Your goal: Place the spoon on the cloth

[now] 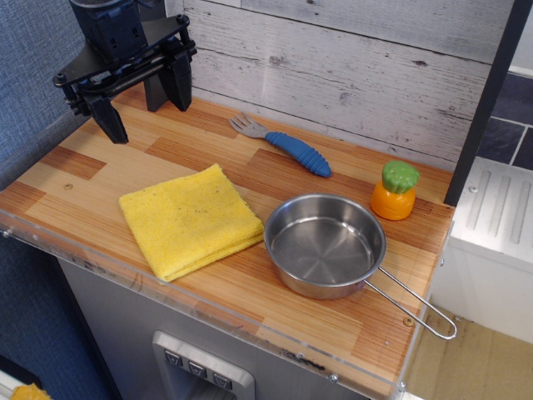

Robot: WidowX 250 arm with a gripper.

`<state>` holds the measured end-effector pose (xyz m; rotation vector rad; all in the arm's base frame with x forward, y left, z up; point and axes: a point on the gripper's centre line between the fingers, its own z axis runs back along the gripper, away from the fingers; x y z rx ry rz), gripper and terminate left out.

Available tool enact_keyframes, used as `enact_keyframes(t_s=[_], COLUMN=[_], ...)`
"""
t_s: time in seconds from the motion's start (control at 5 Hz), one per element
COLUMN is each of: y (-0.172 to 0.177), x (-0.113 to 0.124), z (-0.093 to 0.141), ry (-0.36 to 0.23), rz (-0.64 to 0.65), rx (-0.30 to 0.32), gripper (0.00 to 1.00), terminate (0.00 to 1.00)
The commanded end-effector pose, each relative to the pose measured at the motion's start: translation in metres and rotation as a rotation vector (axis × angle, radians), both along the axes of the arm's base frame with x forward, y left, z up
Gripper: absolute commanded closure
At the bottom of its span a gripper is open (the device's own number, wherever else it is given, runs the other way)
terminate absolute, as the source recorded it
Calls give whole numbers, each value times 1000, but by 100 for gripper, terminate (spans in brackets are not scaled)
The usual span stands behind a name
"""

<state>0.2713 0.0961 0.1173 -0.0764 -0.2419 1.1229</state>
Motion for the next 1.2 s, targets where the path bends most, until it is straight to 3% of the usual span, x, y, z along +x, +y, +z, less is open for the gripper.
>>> enact_keyframes(t_s=[0.0,0.2,0.6,1.0], y=[0,-26,-65,-78], x=[0,28,89,125], z=[0,7,-8,-39], ry=[0,-107,-120,-97], rz=[0,112,146,109], rx=[0,-9,-70,-109], gripper=[0,0,0,0], terminate=[0,0,0,0])
